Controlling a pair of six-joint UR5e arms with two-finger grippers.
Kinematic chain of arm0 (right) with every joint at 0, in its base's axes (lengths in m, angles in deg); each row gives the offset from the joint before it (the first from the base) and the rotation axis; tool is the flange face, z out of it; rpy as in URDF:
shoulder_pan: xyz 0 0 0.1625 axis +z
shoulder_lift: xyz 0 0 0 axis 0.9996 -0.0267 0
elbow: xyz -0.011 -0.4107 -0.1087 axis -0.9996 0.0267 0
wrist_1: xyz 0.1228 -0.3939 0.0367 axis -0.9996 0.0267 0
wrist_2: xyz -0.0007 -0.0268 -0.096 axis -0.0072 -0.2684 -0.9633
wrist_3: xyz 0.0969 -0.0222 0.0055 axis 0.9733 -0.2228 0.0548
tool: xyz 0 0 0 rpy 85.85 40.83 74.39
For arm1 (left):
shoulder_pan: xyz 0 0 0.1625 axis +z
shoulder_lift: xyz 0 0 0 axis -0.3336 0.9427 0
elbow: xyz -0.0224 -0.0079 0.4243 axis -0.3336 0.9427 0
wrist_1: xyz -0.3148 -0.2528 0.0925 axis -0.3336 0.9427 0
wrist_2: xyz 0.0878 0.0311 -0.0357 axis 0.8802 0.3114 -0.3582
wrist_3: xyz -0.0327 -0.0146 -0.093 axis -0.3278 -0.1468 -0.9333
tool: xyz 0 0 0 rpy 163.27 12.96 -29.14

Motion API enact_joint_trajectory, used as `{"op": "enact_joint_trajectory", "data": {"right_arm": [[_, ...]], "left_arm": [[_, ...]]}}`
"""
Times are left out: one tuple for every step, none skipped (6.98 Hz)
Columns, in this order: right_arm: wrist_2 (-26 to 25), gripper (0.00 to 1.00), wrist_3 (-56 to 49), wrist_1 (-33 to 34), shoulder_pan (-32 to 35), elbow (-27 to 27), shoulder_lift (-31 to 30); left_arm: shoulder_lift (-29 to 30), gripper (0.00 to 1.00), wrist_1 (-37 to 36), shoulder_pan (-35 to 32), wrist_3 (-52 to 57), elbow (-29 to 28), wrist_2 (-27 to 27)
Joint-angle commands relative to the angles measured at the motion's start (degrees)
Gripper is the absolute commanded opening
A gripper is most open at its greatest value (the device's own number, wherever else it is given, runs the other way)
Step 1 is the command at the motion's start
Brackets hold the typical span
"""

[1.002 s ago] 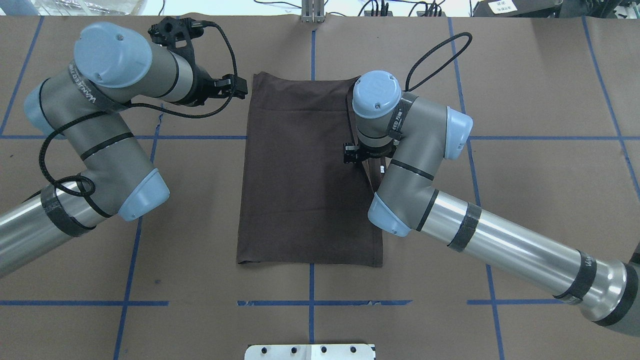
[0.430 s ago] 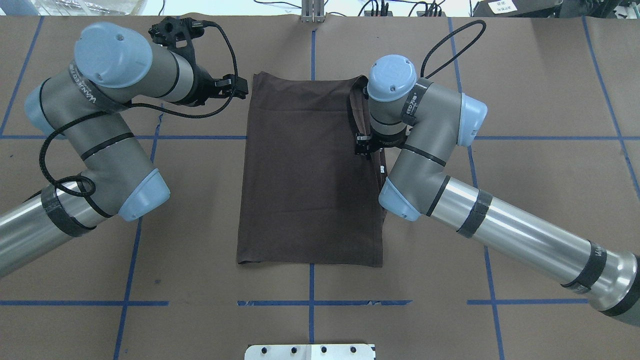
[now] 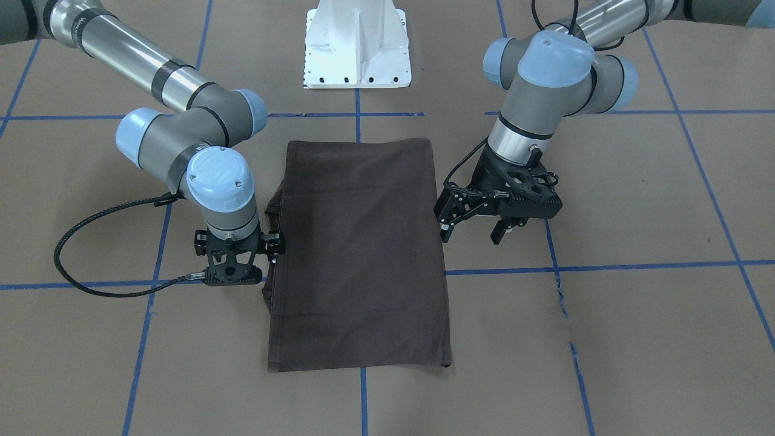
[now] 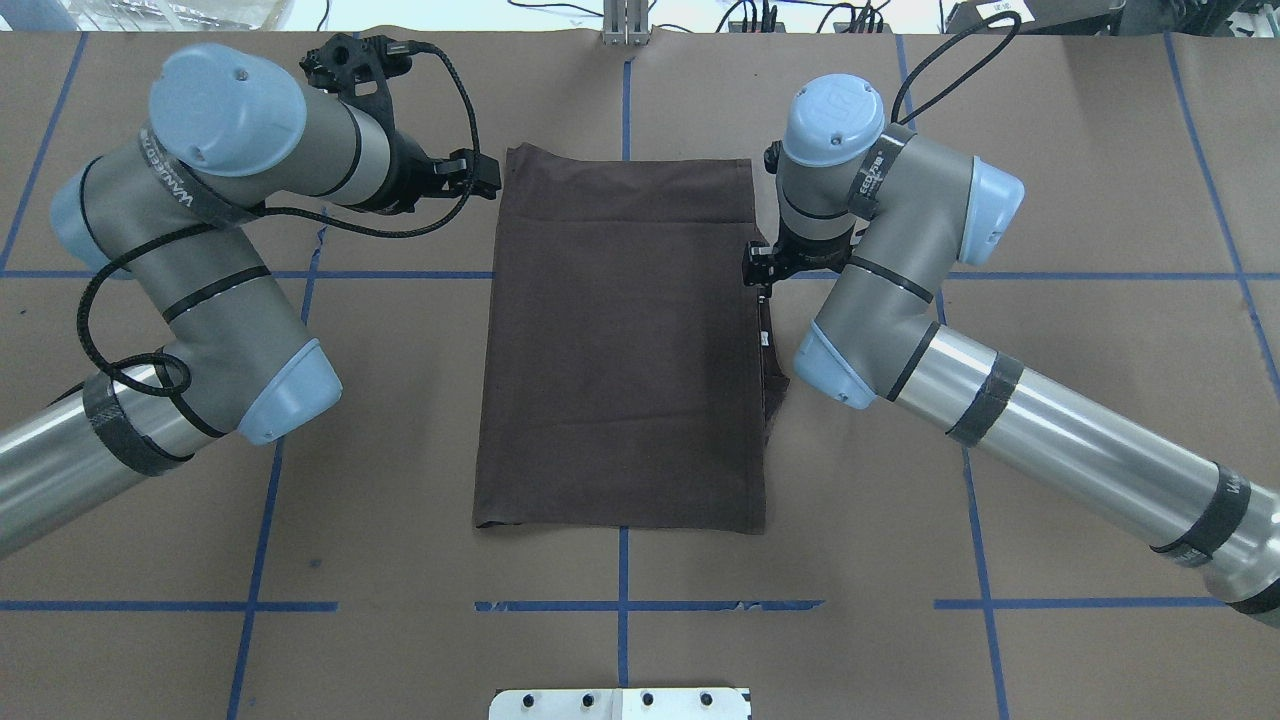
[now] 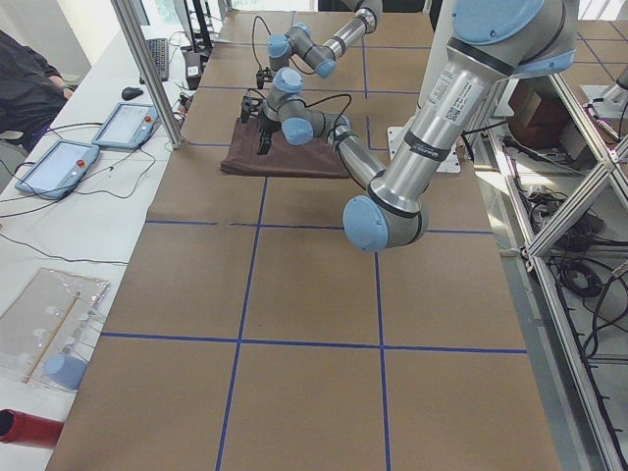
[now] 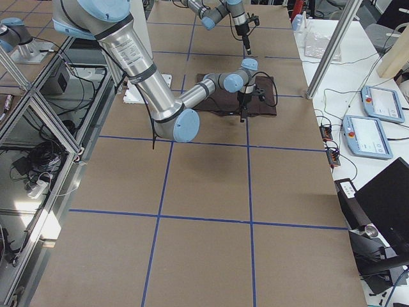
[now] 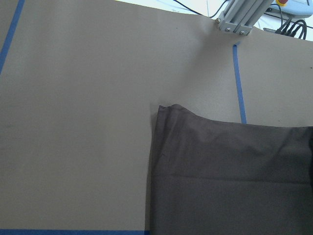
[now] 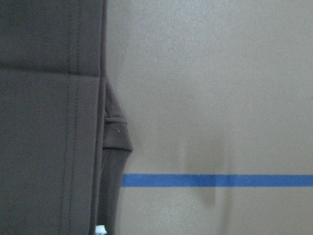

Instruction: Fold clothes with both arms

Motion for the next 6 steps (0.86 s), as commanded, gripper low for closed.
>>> {"op": "enact_joint_trajectory", "data": {"right_arm": [[2.4,1.0,0.7,-0.3,0.6,-3.4,1.0],[3.5,1.0,2.6,-0.2,0.5,-9.9,-2.1],[3.9,1.0,5.1,-0.2,-1.4,-17.0,-6.4],[4.0,1.0,8.9,-0.2,-3.5,-21.5,-7.9],[4.0,1.0,13.4,-0.2,-5.0,-24.4,-8.3],[4.0,1.0,16.5,-0.3,-6.4,-26.1,-8.3]], "left_arm": [[-1.4,1.0,0.0,0.4,-4.0,0.9,-5.1],[-4.2,1.0,-0.3,4.8,-11.0,6.0,-5.8],[-7.6,1.0,-0.6,9.5,-20.4,10.7,-5.5],[-10.3,1.0,-0.8,14.6,-28.1,13.1,-0.4],[-12.6,1.0,-1.8,20.8,-33.7,13.6,6.4],[-12.5,0.98,-5.5,25.4,-38.6,13.3,11.0]]}}
